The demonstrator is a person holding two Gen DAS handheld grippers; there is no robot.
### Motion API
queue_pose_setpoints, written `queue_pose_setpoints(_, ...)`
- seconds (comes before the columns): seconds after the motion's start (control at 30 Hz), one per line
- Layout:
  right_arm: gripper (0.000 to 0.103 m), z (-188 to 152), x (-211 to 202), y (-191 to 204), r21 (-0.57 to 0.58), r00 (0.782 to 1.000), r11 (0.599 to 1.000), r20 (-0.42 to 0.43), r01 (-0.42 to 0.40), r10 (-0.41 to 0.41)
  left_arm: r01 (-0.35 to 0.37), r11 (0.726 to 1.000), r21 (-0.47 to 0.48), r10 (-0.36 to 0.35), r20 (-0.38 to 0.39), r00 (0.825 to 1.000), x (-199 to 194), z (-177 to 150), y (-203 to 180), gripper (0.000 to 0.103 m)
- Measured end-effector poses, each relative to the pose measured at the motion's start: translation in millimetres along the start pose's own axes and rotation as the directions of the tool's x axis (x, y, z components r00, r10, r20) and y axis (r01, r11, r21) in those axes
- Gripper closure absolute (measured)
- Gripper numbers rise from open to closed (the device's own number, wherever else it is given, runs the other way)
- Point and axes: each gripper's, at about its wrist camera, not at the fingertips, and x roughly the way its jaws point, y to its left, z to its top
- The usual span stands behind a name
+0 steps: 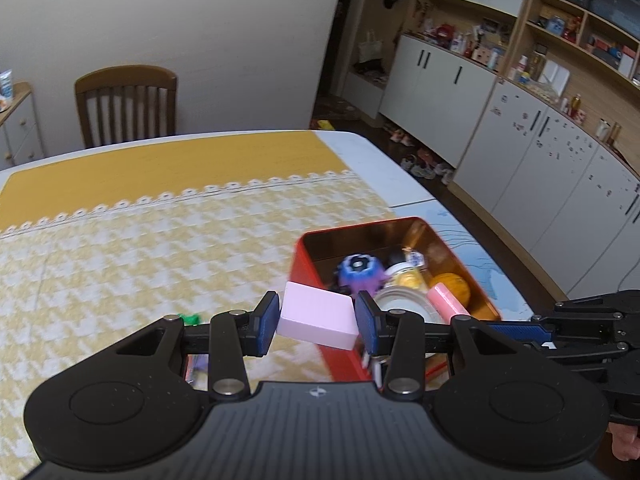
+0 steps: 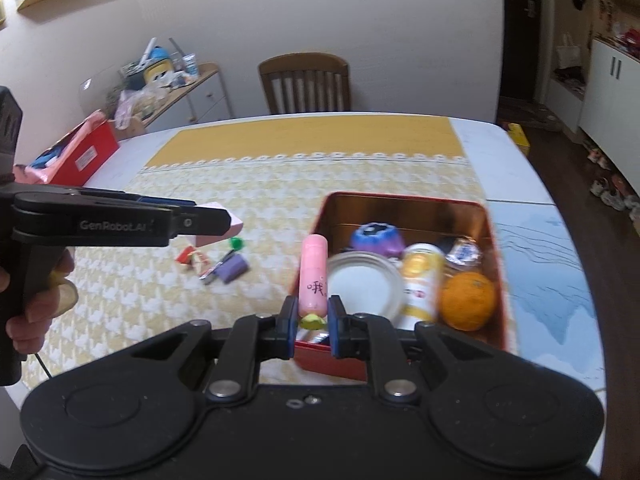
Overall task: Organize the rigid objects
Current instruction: 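Carry the pink eraser with the left tool while the right tool carries the pink stick over the tin, then open the left tool to drop the eraser into the tin while the right tool releases the stick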
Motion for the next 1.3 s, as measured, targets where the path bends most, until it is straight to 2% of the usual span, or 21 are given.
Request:
queue_pose_setpoints(0.47, 0.089, -11.9, 0.0, -52.9, 0.071, 0.994, 0.991, -0.024, 0.112, -0.11, 0.035, 0.998, 0.059, -0.031, -0.065, 0.997, 50.4, 21.0, -40.0, 0.062)
queue_pose_setpoints(0.8, 0.089, -13.3, 18.1, -66.7, 0.096, 0.99, 0.987, -0.061, 0.132, -0.126, 0.051, 0.99, 0.129, -0.038, -0.104, 0.994, 97.5, 37.5, -71.7, 0.062)
queue_pose_setpoints(1.3, 0.089, -11.6, 40.1, -70.7, 0.085, 0.986, 0.987, -0.112, 0.135, -0.125, 0.027, 0.991, 0.13, -0.007, -0.154, 0.988, 143.9, 39.3, -79.0, 0.062)
